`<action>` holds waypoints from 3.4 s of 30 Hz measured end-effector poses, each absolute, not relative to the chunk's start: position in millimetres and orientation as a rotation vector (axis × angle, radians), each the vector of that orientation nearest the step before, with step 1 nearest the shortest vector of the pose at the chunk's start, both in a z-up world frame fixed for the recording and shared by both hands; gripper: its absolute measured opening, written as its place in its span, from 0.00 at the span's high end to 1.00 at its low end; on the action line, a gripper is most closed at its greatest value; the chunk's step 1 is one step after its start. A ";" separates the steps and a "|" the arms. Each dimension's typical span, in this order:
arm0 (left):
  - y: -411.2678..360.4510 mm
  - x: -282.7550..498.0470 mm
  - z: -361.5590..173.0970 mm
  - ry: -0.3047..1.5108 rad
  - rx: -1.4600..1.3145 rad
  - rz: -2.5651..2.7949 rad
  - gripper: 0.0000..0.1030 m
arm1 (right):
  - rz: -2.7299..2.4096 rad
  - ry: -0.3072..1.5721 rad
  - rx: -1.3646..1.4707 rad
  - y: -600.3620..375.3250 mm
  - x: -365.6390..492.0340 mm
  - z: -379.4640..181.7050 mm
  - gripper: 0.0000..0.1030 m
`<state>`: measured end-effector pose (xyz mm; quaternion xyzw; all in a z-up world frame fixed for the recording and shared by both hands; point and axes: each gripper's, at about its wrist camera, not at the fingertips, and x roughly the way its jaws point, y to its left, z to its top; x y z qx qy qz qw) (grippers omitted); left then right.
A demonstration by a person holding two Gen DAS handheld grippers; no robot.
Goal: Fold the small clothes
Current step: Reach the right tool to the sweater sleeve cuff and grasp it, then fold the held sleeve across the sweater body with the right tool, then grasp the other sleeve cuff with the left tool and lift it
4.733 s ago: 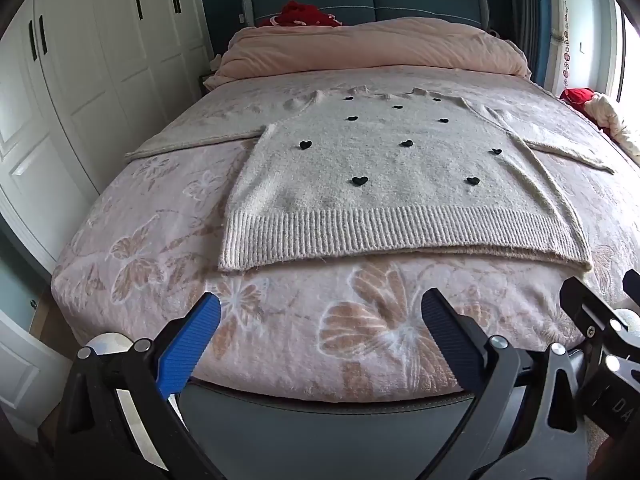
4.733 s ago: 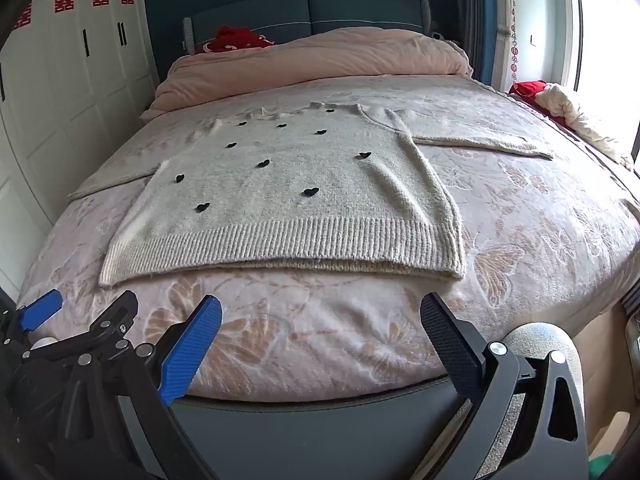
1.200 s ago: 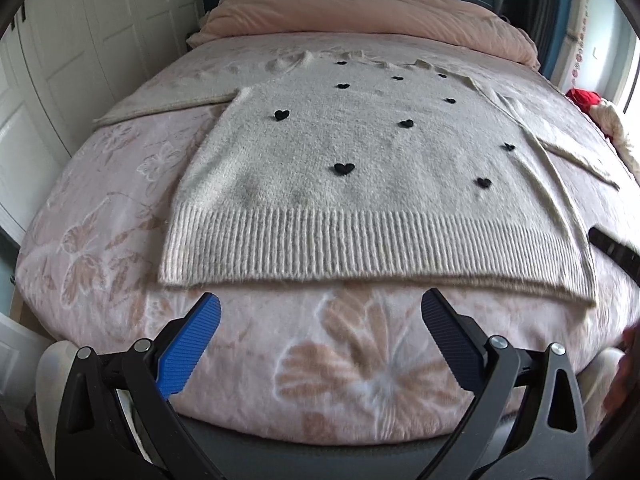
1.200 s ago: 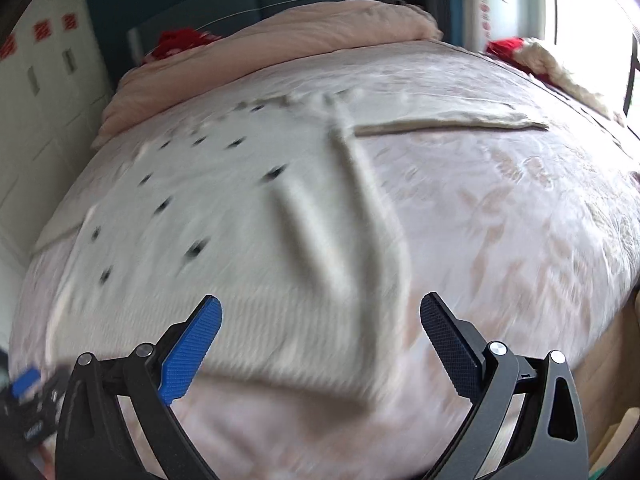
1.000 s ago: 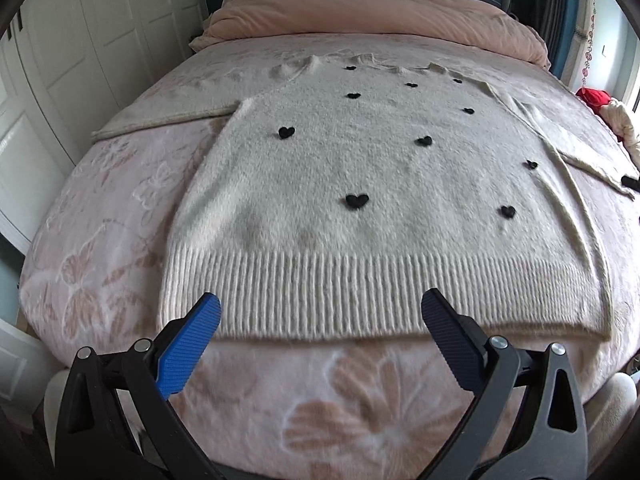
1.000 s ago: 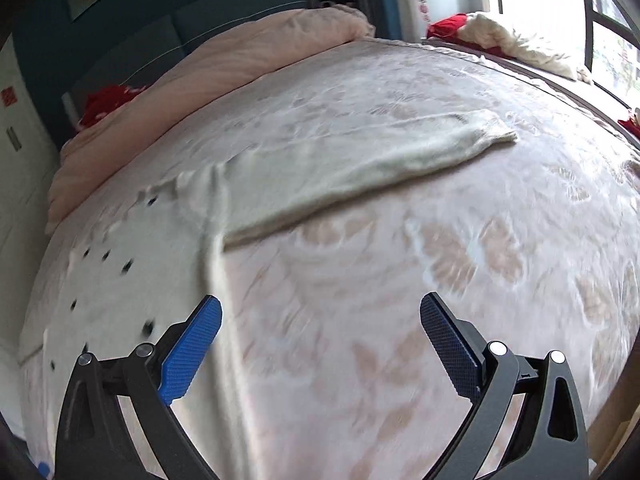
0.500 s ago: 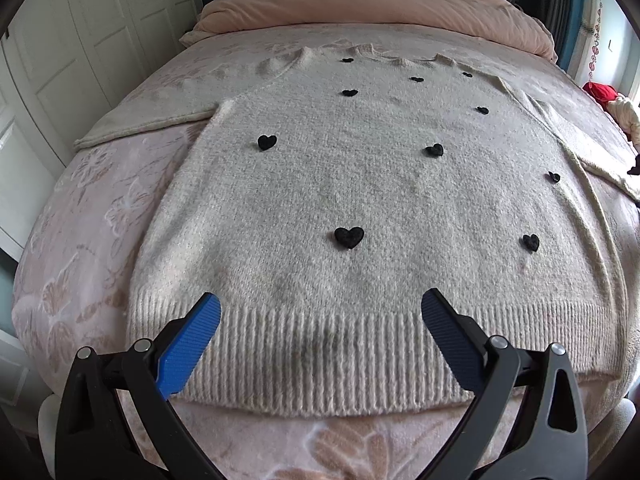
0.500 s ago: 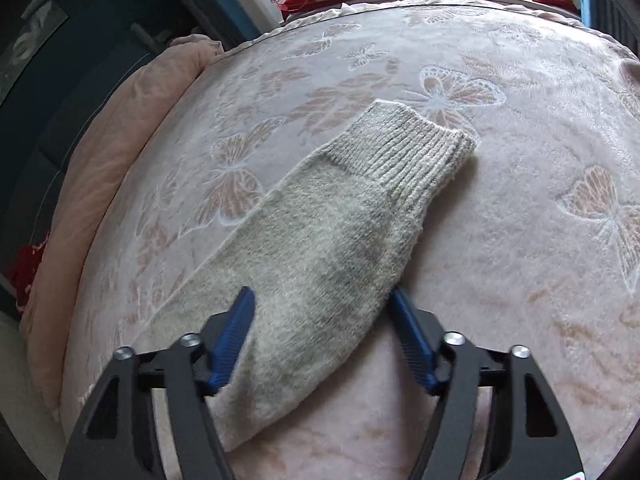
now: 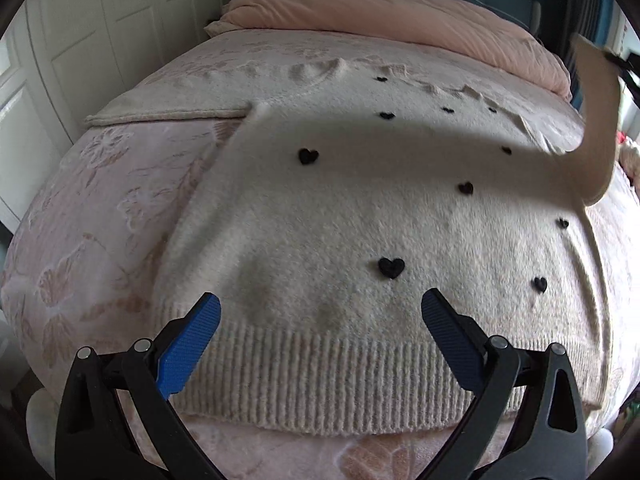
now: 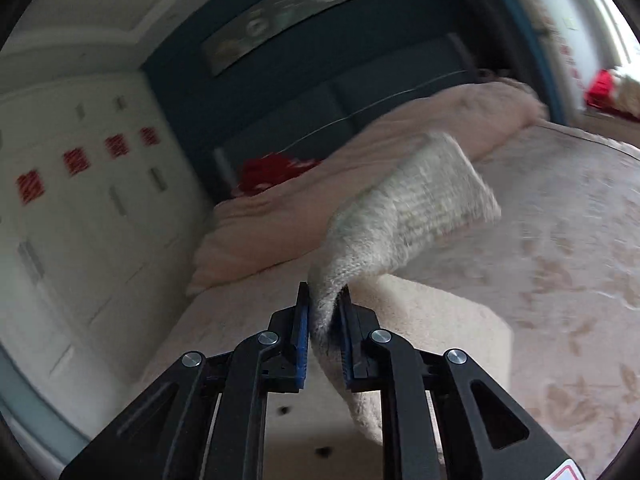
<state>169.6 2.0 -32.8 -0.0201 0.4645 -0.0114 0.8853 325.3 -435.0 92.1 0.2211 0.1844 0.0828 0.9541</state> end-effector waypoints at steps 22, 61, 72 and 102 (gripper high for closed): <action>18.0 420.1 -72.3 1.059 -0.519 -0.077 0.23 | 0.049 0.787 0.861 -432.1 286.6 -107.9 0.52; 14.7 491.4 -42.2 1.068 -0.451 -0.237 0.81 | -0.120 0.686 0.569 -447.8 329.3 -55.9 0.59; -23.1 480.6 -70.1 1.074 -0.374 -0.307 0.96 | -0.060 0.774 0.455 -404.3 319.1 -80.3 0.50; 110.6 425.5 -55.4 0.865 -0.546 -0.072 0.51 | -0.083 0.821 0.253 -342.9 295.0 -81.0 0.79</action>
